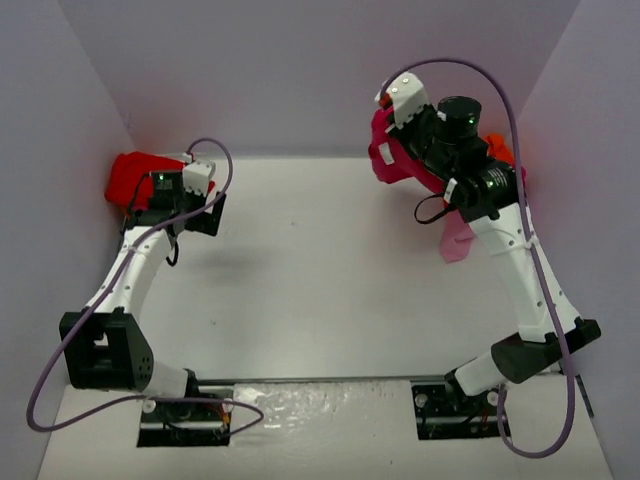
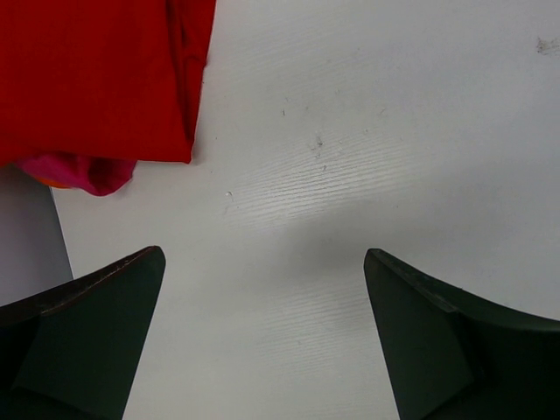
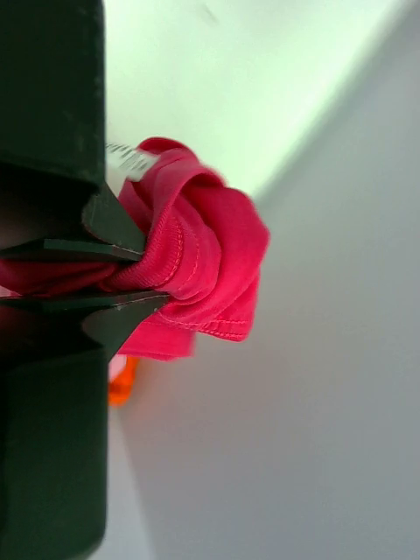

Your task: Fold and stack the t-shirts

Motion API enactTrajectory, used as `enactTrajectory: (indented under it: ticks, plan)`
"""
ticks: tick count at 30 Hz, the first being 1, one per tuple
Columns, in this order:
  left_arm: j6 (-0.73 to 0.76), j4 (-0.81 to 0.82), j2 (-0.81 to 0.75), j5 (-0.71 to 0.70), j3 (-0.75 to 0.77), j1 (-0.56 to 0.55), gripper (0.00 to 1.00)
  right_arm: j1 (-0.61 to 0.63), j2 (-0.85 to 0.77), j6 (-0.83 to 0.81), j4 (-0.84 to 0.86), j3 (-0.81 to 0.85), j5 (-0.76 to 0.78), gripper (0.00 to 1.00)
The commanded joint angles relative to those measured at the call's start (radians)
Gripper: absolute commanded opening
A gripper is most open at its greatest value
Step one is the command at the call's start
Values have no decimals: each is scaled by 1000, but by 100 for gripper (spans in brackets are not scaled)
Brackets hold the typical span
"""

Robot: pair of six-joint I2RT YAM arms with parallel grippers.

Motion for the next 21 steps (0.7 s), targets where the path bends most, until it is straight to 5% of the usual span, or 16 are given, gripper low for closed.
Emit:
enactTrajectory:
  ticks: [1, 3, 6, 8, 16, 21]
  plan:
    - [-6, 49, -76, -2, 9, -5, 97, 79, -9, -35, -274, -244, -333, 9]
    - [-6, 55, -84, -7, 0, -4, 97, 123, -12, -64, -347, -325, -316, 13]
    - [-4, 71, -92, -11, -20, -4, 97, 167, 2, -95, -374, -393, -231, 54]
    - [-4, 76, -91, -9, -23, -4, 97, 168, 19, -99, -369, -414, -147, 95]
    - [18, -32, -72, 182, 42, -26, 97, -8, 2, -55, -145, -458, 8, 100]
    - [126, -131, -49, 234, 53, -179, 97, -196, 24, -38, -43, -503, 108, 100]
